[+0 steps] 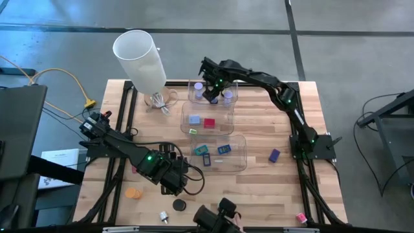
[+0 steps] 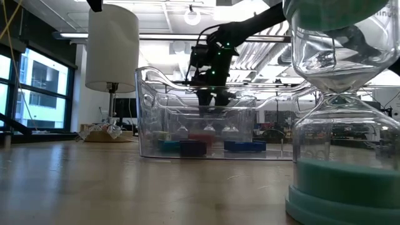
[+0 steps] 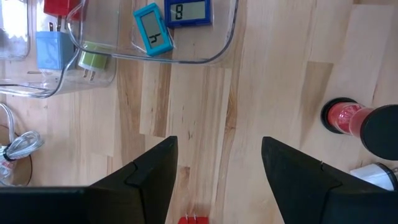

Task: Pick & Place Office items
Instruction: Put the red charger adapter into the middle transparent bin

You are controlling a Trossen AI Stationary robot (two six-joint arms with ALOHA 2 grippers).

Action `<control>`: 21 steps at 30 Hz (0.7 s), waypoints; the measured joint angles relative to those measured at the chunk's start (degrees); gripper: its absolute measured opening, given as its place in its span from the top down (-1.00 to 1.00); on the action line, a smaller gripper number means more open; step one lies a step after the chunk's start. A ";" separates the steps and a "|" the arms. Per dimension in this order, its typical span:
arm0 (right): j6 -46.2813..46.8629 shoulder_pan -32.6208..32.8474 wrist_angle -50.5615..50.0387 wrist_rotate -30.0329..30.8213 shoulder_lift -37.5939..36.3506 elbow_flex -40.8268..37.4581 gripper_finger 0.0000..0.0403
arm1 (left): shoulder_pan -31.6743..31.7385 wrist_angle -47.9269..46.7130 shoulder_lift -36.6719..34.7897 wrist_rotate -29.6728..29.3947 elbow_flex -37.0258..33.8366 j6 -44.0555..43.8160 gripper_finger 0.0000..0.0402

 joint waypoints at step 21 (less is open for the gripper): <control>-2.56 6.65 -10.78 1.66 -14.93 0.07 -0.60 | -2.27 -0.23 0.00 5.58 0.00 -3.52 -0.11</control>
